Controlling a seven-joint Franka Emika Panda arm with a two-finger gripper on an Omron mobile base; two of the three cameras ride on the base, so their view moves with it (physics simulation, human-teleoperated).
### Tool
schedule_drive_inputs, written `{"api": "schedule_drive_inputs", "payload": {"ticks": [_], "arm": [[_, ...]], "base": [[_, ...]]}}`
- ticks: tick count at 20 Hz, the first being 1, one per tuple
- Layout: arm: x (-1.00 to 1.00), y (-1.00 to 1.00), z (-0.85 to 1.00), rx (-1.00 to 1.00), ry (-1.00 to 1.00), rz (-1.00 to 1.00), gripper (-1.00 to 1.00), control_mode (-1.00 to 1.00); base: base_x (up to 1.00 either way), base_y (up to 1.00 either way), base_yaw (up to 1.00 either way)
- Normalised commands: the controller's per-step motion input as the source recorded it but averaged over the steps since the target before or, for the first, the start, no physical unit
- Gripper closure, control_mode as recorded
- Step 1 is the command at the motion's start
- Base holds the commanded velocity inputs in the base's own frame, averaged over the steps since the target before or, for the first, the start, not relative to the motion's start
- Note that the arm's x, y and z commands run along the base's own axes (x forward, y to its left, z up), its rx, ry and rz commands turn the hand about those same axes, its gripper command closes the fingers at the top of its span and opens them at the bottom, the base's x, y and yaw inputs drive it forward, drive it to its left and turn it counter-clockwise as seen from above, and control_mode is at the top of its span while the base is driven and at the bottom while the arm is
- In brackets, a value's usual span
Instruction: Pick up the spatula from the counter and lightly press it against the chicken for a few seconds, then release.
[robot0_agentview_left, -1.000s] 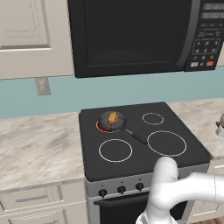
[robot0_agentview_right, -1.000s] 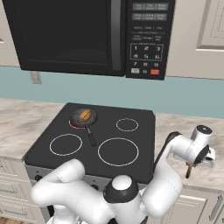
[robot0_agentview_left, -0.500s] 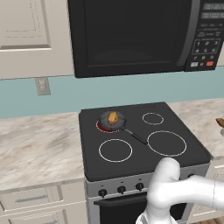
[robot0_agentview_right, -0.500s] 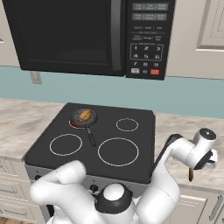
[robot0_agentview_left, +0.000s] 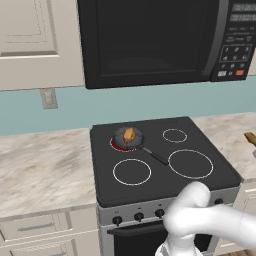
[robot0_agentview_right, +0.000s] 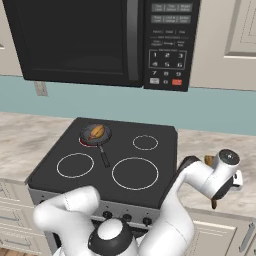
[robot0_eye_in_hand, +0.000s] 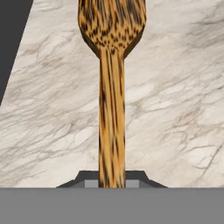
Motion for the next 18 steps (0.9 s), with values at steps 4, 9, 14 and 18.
{"api": "schedule_drive_inputs", "payload": {"ticks": [4,9,14,18], "arm": [[-0.12,0.51,0.20,-0.09,-0.02,0.04,1.00,-1.00],[-0.06,0.50,0.18,-0.05,0.00,0.04,1.00,-1.00],[-0.04,0.41,0.08,-0.02,0.00,0.10,1.00,-1.00],[0.00,0.46,0.06,-0.01,0.00,0.09,1.00,-1.00]], "base": [[0.00,0.00,0.00],[0.00,0.00,0.00],[0.00,0.00,0.00],[0.00,0.00,0.00]]}}
